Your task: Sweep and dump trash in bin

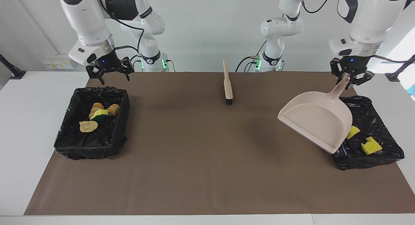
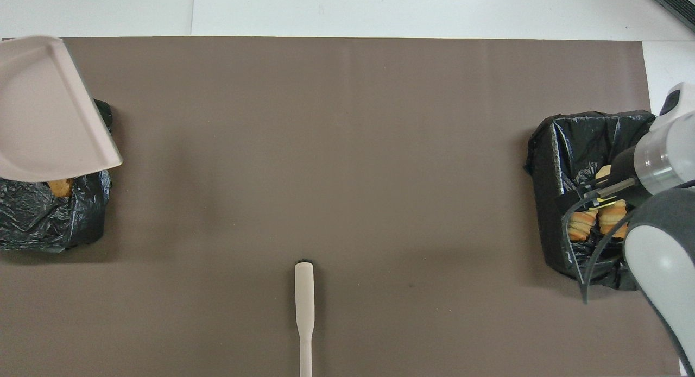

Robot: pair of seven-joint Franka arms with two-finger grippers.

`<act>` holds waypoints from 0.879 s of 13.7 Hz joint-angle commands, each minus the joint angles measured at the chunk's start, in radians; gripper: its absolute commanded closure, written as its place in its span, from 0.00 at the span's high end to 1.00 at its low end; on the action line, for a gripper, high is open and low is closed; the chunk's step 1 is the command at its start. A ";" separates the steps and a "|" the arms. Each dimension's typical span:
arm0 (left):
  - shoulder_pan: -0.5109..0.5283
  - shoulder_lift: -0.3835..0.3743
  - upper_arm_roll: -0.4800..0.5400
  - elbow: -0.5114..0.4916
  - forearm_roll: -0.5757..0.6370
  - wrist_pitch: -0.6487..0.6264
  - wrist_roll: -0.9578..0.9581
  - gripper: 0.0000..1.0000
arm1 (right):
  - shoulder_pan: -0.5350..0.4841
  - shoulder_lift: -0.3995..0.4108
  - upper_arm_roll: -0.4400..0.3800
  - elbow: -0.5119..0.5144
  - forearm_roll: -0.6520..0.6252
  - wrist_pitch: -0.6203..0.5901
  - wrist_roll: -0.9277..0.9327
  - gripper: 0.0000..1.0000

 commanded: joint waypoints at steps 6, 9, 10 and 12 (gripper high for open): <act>-0.256 -0.008 0.021 -0.181 -0.178 0.211 -0.662 0.00 | -0.065 0.014 -0.005 0.023 -0.014 0.020 -0.018 1.00; -0.360 0.047 0.021 -0.206 -0.180 0.301 -0.829 0.00 | -0.092 0.001 -0.020 0.063 0.005 0.004 0.022 1.00; -0.400 0.081 0.021 -0.208 -0.180 0.344 -0.866 0.00 | -0.091 -0.003 -0.021 0.063 0.009 0.001 0.051 1.00; -0.467 0.153 0.021 -0.208 -0.180 0.407 -0.908 0.00 | -0.091 -0.003 -0.017 0.068 0.012 -0.022 0.056 1.00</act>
